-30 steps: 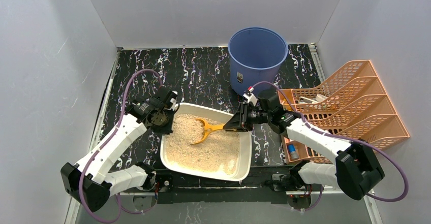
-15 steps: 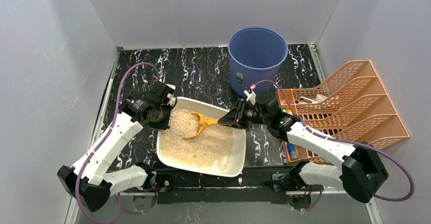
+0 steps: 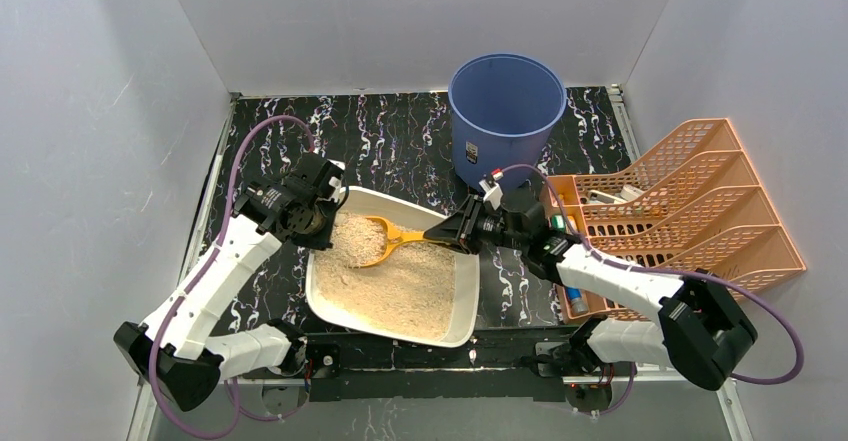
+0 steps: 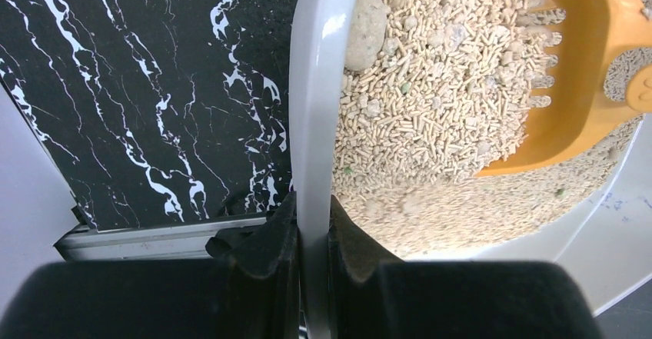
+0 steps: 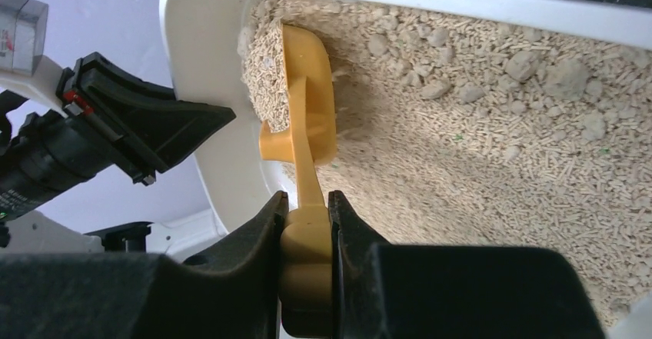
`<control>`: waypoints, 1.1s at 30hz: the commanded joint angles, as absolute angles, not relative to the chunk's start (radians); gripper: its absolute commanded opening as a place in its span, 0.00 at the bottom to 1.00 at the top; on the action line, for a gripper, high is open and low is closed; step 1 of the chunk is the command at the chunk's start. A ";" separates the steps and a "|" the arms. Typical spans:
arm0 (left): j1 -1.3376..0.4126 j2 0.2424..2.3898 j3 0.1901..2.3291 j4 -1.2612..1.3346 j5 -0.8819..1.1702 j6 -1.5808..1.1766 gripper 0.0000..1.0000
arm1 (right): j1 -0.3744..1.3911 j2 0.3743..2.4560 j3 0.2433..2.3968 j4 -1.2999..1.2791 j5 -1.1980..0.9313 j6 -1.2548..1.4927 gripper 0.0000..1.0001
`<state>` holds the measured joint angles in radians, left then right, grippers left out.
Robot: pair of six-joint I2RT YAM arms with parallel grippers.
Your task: Clean the litter box
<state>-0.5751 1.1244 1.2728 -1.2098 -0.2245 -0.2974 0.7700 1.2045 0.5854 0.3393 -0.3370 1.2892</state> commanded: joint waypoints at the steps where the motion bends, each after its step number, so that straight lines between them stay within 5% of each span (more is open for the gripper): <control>1: -0.600 1.086 1.361 -1.055 -0.032 -0.312 0.00 | 0.799 1.228 0.524 0.518 -0.293 1.353 0.01; 4: -0.601 1.093 1.363 -1.056 -0.028 -0.314 0.00 | 0.794 1.285 0.632 0.279 -0.295 1.262 0.01; 6: -0.601 1.091 1.366 -1.051 -0.029 -0.316 0.00 | 0.789 1.256 0.530 0.536 -0.274 1.354 0.01; 10: -0.602 1.097 1.377 -1.052 -0.027 -0.314 0.00 | 0.759 1.302 0.644 0.332 -0.328 1.272 0.01; 12: -0.603 1.094 1.376 -1.050 -0.030 -0.313 0.00 | 0.757 1.286 0.535 0.580 -0.318 1.365 0.01; 15: -0.603 1.095 1.376 -1.049 -0.031 -0.308 0.00 | 0.763 1.337 0.684 0.325 -0.389 1.235 0.01; 18: -0.602 1.095 1.376 -1.039 -0.031 -0.308 0.00 | 0.749 1.318 0.524 0.625 -0.364 1.379 0.01; 21: -0.603 1.100 1.385 -1.036 -0.031 -0.304 0.00 | 0.770 1.375 0.621 0.475 -0.406 1.297 0.01; 24: -0.603 1.098 1.394 -1.027 -0.026 -0.306 0.00 | 0.782 1.383 0.537 0.755 -0.401 1.403 0.01; 33: -0.603 1.093 1.445 -1.008 -0.018 -0.315 0.00 | 0.768 1.397 0.488 0.795 -0.385 1.428 0.01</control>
<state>-0.5777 1.1282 1.3346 -1.2057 -0.2214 -0.2878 0.7567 1.3895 0.5152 0.7723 -0.4202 1.4120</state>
